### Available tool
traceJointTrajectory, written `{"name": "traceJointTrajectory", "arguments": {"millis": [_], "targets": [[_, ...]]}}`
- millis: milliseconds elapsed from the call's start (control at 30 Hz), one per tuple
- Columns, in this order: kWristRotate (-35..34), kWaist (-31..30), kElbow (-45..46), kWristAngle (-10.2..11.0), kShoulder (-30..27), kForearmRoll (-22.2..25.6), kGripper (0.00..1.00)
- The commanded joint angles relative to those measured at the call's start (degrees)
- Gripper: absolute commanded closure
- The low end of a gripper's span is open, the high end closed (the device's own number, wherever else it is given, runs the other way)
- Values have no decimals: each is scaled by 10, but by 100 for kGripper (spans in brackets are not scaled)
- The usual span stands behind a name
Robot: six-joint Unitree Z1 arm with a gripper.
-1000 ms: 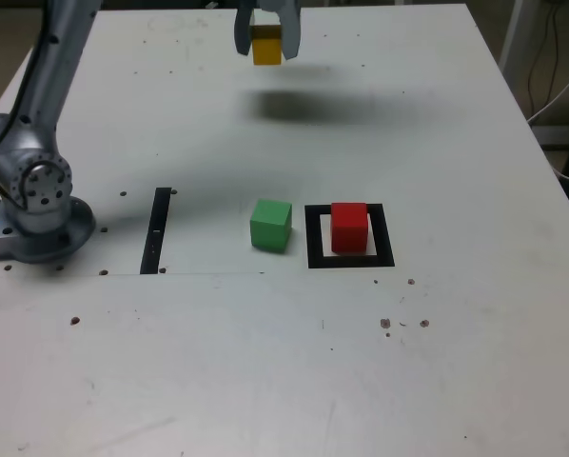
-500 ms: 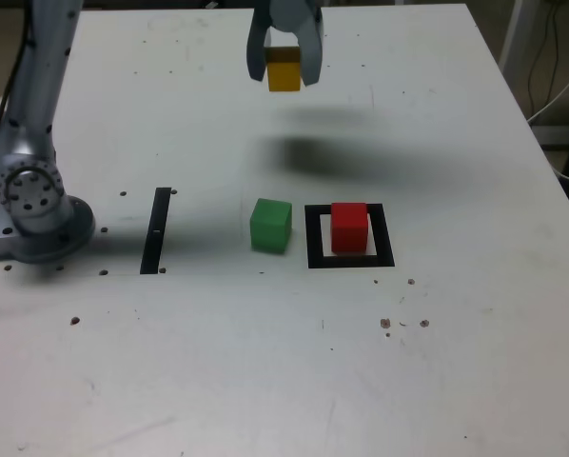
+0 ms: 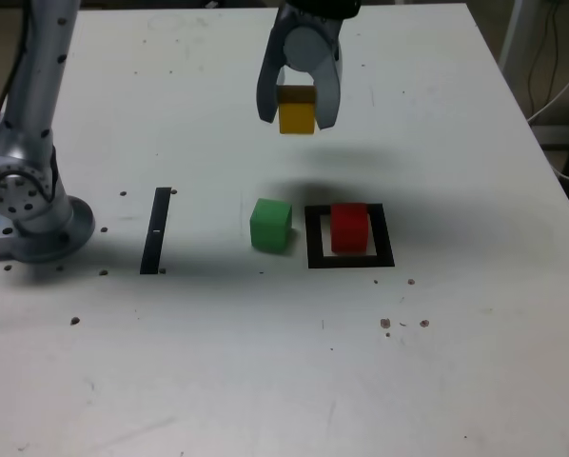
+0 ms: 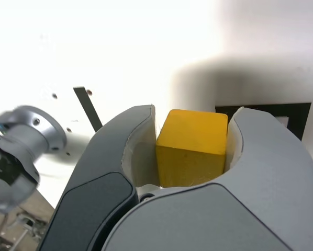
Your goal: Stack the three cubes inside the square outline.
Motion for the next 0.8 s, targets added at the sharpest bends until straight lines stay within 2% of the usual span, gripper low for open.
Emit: {"name": "traceJointTrajectory", "arguments": {"millis": [0,500,767], "targets": [[-22,-27,2,-9,-4,5,64],[-129,-123,-25,-66,27,1,64],[-138,-134,-45,-74,54,1,64]]}}
